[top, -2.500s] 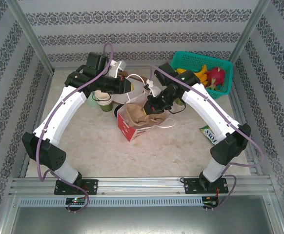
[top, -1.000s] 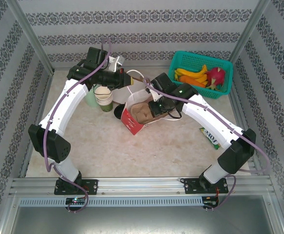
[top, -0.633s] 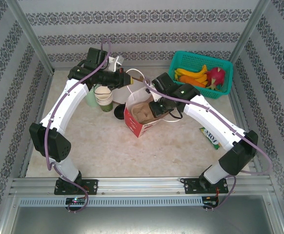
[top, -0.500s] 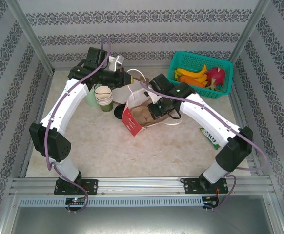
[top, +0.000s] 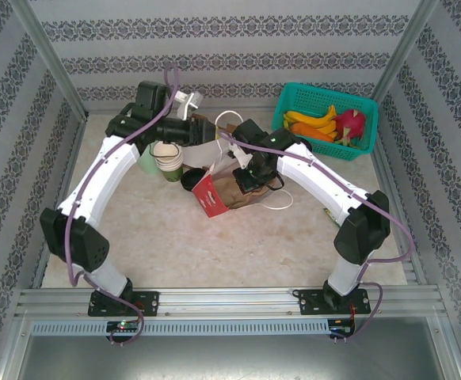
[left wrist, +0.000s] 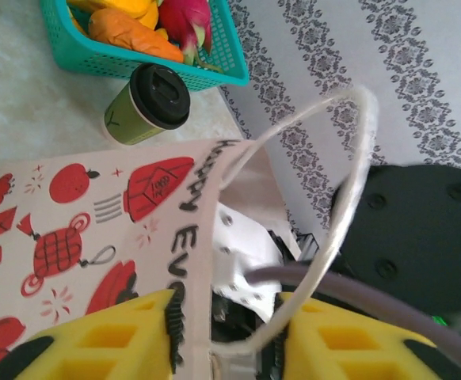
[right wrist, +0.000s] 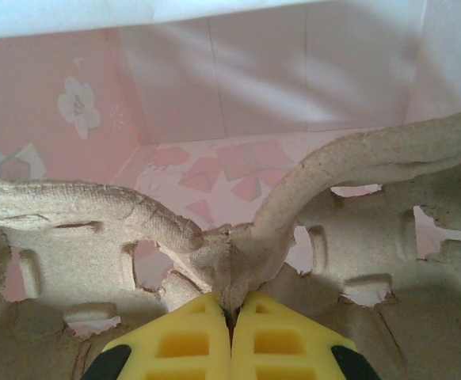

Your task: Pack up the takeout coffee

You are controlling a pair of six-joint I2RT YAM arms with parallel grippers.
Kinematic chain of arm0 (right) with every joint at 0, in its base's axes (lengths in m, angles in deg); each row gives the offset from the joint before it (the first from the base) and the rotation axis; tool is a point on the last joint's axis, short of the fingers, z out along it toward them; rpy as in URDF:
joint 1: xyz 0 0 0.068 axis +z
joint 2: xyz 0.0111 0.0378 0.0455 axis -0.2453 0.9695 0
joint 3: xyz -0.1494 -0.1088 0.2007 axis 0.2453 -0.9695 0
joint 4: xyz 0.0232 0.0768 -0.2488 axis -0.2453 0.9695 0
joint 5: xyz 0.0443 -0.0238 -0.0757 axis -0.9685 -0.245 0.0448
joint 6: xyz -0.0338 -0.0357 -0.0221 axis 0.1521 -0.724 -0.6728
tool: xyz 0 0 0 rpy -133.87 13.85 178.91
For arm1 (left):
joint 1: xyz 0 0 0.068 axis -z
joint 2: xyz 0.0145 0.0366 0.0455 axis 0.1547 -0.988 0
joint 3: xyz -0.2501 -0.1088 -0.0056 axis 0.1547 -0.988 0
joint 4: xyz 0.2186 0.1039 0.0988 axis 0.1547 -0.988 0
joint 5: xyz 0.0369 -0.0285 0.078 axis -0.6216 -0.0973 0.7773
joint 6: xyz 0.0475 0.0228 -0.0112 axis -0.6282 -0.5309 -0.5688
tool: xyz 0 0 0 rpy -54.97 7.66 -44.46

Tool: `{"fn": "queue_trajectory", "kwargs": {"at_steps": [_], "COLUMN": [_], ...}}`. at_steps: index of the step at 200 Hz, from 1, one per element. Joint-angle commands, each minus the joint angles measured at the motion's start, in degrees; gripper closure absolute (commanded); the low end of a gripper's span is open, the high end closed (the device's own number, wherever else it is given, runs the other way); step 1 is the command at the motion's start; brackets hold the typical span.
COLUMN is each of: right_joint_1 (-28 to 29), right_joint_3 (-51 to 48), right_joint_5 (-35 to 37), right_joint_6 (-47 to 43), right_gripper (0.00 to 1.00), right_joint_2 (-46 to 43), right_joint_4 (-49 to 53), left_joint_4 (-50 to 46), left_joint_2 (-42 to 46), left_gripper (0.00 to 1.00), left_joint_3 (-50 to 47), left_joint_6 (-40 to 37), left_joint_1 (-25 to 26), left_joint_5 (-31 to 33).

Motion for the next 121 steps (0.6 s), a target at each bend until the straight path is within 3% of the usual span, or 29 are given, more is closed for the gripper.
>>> {"fn": "queue_trajectory", "kwargs": {"at_steps": [1, 43, 88, 121], "right_joint_1": [-0.28, -0.45, -0.37, -0.57], "right_joint_3": [0.04, 0.66, 1.23, 1.90], "right_joint_5": [-0.69, -1.13, -1.26, -1.26], "right_joint_6": [2.39, 4.97, 6.99, 9.21], "right_gripper": [1.00, 1.00, 1.00, 1.00], "right_joint_2": [1.22, 1.58, 2.35, 3.13], "right_joint_4": [1.82, 2.22, 2.95, 3.40], "left_joint_4": [5.81, 11.40, 18.55, 28.27], "left_joint_2": [8.09, 21.12, 24.93, 26.62], "left_gripper": [0.51, 0.20, 0.11, 0.09], "left_joint_3": [-4.85, -18.19, -25.35, -33.86], "left_joint_6": [-7.19, -21.24, -31.26, -48.42], "left_joint_1": [0.71, 9.58, 21.47, 29.90], "left_joint_5": [-0.70, 12.15, 19.31, 18.14]}}
